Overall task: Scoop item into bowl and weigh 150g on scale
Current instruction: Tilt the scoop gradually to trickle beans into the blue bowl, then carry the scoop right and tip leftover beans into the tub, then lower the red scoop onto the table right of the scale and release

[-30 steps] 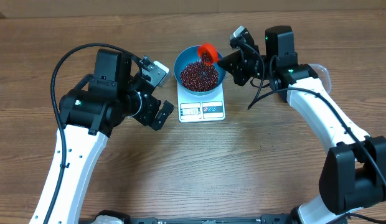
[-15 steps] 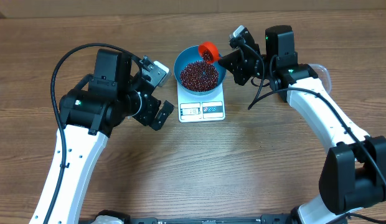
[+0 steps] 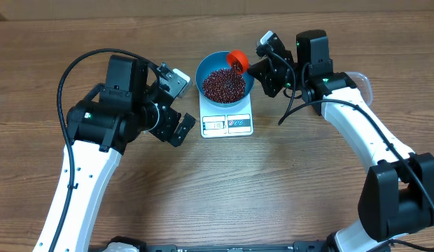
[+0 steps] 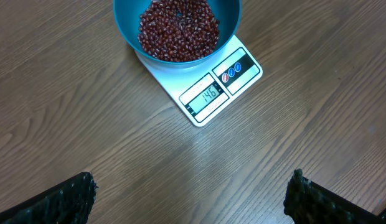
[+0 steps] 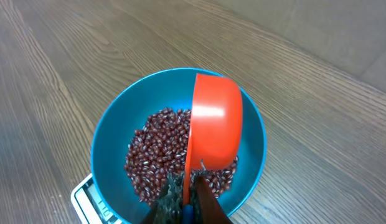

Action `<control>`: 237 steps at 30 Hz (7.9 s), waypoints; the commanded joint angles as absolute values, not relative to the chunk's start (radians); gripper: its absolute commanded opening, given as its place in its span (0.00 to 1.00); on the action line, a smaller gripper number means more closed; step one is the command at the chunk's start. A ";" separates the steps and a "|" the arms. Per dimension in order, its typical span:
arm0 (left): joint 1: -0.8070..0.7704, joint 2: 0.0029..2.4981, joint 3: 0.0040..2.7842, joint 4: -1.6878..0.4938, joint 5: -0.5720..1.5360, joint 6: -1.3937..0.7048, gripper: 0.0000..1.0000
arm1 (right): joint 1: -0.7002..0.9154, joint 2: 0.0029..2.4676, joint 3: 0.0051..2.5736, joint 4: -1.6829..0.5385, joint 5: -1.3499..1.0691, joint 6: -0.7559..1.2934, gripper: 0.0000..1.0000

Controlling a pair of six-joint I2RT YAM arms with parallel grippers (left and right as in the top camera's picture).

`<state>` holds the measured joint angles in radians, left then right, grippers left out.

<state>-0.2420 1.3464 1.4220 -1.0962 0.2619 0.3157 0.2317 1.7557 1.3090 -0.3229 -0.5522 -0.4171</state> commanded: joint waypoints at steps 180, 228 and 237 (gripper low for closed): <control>-0.242 1.348 1.443 -1.096 0.281 0.307 1.00 | -0.119 1.716 1.342 -0.321 -0.742 -0.134 0.04; -0.242 1.348 1.443 -1.096 0.281 0.307 1.00 | -0.075 1.258 1.357 -0.827 -0.023 0.096 0.04; -0.242 1.348 1.443 -1.096 0.281 0.307 1.00 | -0.096 1.251 1.296 -1.111 -0.290 0.243 0.04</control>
<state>-0.2420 1.3464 1.4220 -1.0958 0.2619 0.3161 -0.0738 1.2514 1.3300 -1.0798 -0.1555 0.1741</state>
